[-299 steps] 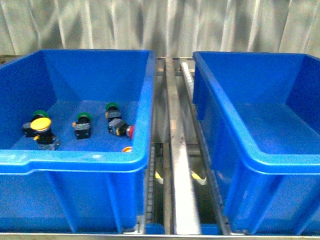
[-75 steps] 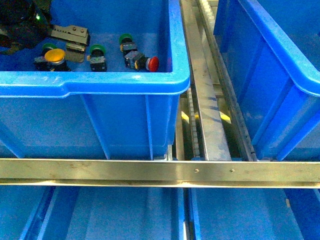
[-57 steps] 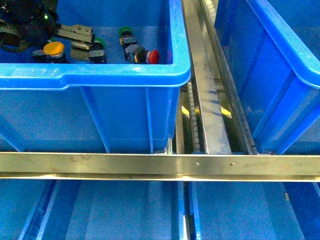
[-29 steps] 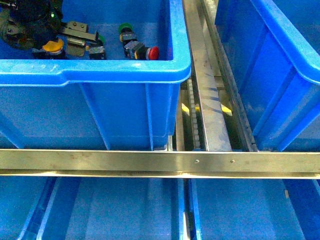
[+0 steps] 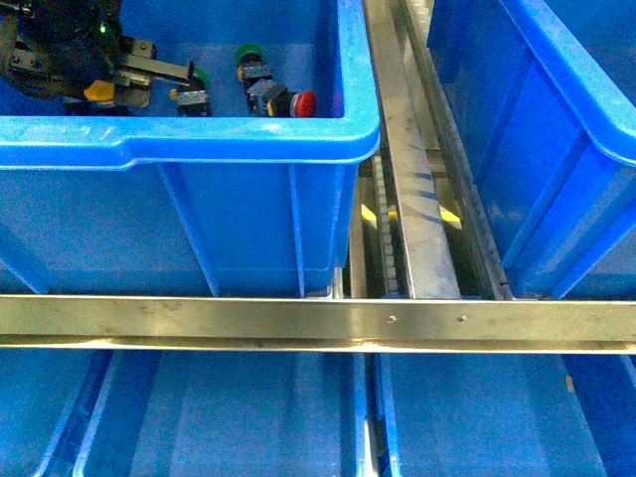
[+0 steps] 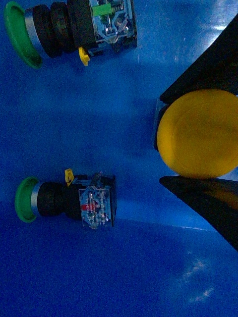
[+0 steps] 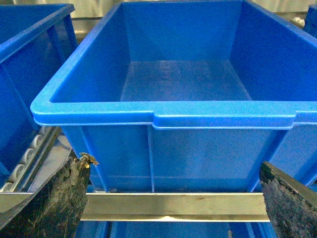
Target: Pick red and yellow buttons and place in box
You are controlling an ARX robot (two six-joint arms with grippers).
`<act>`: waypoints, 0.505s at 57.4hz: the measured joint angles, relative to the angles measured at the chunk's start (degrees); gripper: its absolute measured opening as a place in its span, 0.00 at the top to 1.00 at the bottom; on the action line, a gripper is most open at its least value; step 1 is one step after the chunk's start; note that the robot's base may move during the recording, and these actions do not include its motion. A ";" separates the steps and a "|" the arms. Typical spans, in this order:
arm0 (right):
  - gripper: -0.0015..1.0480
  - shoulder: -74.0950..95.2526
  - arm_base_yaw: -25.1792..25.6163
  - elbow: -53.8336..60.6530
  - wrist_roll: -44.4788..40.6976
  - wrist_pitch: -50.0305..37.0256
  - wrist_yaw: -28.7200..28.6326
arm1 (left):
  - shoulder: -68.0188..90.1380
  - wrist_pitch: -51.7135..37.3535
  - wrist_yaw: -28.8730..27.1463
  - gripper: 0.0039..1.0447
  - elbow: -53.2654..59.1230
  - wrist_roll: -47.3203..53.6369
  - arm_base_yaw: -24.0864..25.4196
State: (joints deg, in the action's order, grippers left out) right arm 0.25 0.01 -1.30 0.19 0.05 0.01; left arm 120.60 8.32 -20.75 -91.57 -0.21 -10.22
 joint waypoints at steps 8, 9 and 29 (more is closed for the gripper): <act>0.06 0.00 0.00 0.00 0.00 0.00 0.02 | -2.34 -2.73 1.64 0.68 0.04 -1.53 -0.07; 0.06 0.00 0.00 0.00 0.00 0.00 0.00 | -2.71 -3.06 1.88 0.68 0.09 -1.77 -0.07; 0.06 0.00 0.00 0.00 0.00 0.00 0.02 | -19.10 -23.87 15.26 0.68 9.75 -18.93 -0.28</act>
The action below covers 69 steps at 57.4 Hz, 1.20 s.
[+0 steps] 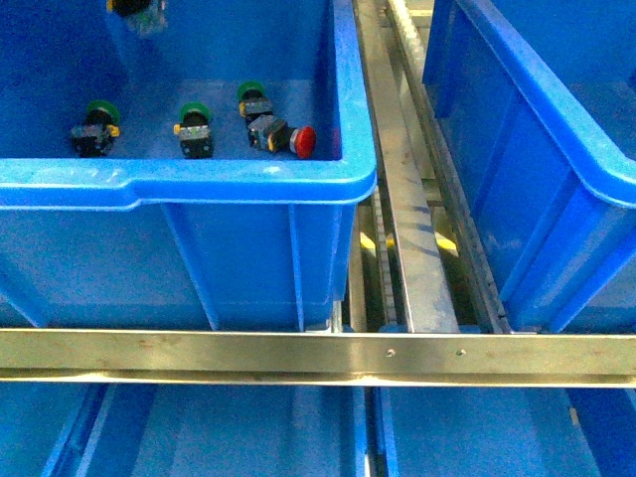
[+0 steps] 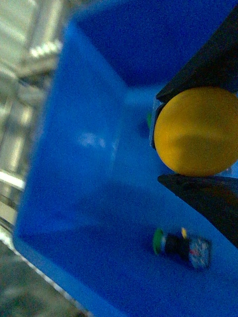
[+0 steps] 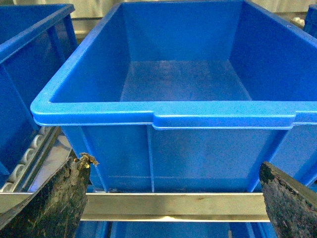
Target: Pick red and yellow buttons and place in box
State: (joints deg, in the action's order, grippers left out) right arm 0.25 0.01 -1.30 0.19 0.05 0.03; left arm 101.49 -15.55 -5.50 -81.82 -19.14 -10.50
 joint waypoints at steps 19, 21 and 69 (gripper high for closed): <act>0.06 0.00 0.00 0.00 0.00 0.00 -0.02 | -3.85 -25.24 11.15 0.68 12.04 -27.54 -4.83; 0.06 0.00 0.00 0.00 0.00 0.00 0.00 | -3.13 -26.56 11.58 0.68 12.26 -29.59 -5.95; 0.06 0.00 0.00 0.00 0.00 0.00 -0.02 | -9.53 -17.99 29.33 0.68 17.00 -34.34 -26.05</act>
State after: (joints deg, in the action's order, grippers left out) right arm 0.25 0.01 -1.30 0.19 0.05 0.01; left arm 91.96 -33.54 23.84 -64.82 -53.47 -36.56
